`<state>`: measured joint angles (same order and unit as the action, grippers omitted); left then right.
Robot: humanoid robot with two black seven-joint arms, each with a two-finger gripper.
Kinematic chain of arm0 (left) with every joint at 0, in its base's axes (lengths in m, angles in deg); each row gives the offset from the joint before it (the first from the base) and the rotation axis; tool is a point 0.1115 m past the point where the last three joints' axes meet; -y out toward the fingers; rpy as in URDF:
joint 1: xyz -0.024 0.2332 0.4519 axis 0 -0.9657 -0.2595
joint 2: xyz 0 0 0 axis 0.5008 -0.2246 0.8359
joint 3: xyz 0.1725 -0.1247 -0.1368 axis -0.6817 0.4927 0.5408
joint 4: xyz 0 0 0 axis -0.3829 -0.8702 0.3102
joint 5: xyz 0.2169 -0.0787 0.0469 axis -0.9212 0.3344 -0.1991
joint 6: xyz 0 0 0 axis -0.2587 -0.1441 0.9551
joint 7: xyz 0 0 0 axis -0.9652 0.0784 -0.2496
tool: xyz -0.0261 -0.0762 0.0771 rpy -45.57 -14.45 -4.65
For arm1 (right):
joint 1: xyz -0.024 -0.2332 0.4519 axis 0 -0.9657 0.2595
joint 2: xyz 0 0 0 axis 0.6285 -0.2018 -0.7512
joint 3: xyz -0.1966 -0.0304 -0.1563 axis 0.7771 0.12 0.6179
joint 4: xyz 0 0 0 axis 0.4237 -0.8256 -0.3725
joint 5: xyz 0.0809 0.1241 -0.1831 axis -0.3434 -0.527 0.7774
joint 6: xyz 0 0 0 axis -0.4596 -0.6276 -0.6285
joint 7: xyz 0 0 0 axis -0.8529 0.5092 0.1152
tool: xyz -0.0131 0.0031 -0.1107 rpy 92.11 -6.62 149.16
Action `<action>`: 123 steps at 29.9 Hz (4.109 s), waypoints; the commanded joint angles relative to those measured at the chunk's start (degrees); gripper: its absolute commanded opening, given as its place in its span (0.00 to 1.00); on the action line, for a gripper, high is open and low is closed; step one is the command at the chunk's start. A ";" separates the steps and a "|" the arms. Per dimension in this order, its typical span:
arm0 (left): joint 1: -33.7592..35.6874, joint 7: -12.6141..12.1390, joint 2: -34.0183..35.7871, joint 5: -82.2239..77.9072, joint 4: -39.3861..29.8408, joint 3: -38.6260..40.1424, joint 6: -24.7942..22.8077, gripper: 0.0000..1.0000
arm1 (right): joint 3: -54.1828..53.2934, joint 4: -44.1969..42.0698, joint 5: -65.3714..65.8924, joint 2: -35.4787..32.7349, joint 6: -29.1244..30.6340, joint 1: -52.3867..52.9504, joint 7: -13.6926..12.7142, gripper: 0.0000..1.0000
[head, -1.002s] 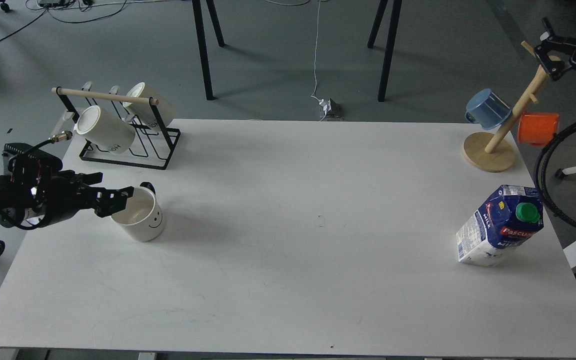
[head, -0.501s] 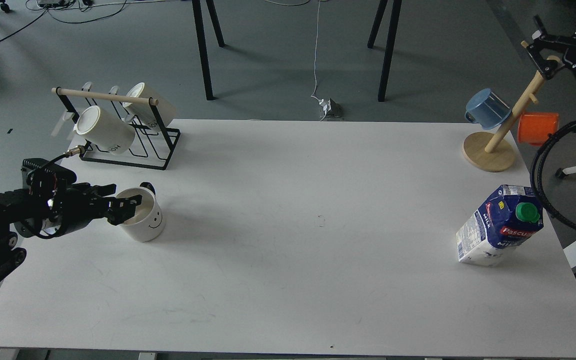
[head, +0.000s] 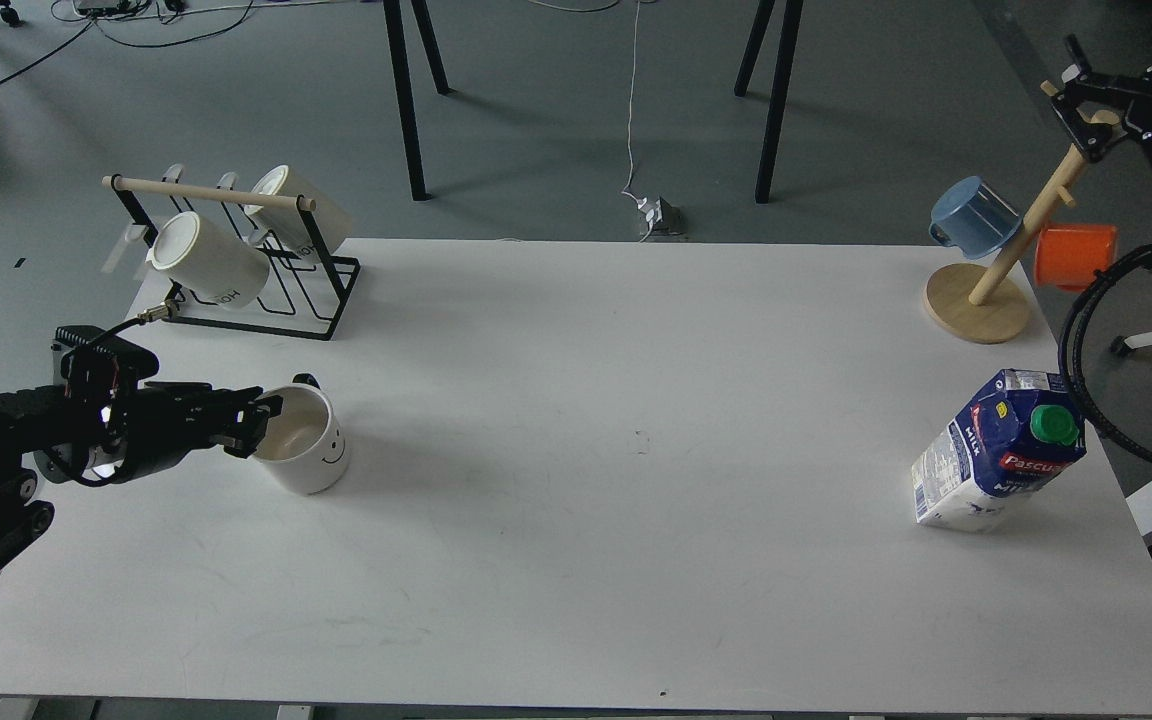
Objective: Place cup and milk with both arms
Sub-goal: 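Grasp the white mug by its rim with the left gripper, then carry the white mug to the table center and lower it, then open the left gripper and withdraw it back toward the mug rack, then bring the right gripper up to the milk carton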
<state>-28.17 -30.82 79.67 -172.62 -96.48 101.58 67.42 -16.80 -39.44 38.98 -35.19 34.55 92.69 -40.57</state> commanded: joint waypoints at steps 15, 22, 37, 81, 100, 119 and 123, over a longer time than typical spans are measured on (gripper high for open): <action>4.52 3.79 0.29 2.90 -7.31 2.35 -8.69 0.03 | -0.18 -0.09 0.00 -0.66 0.00 0.12 0.00 0.99; 9.70 3.12 -0.85 4.84 -14.87 2.53 -15.55 0.02 | -0.18 -0.09 0.00 -1.71 0.00 -0.06 0.00 0.99; 19.20 -8.75 -31.86 -11.00 -14.36 0.77 -20.62 0.03 | -0.45 -0.53 -0.09 -4.18 0.00 -0.32 0.18 0.99; 14.01 -8.22 -32.15 -2.30 -7.23 4.98 -17.94 0.87 | -0.01 0.17 -0.09 -6.29 0.00 -1.29 0.18 0.99; 15.51 -0.40 -23.80 72.31 -1.79 25.20 -17.06 1.00 | -1.15 10.36 -9.31 -15.33 0.00 -10.85 0.44 0.99; 15.25 -5.93 -23.00 104.77 12.72 26.26 -19.87 1.00 | -6.07 21.09 -20.74 -21.32 0.00 -52.95 6.86 0.99; 15.24 -8.30 -22.22 105.65 12.81 26.26 -19.61 1.00 | -5.63 22.84 -22.15 -20.44 0.00 -59.37 6.95 0.99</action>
<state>-12.89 -37.36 56.91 -67.55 -83.76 127.89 47.62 -22.81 -18.09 17.46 -56.50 34.55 37.79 -33.71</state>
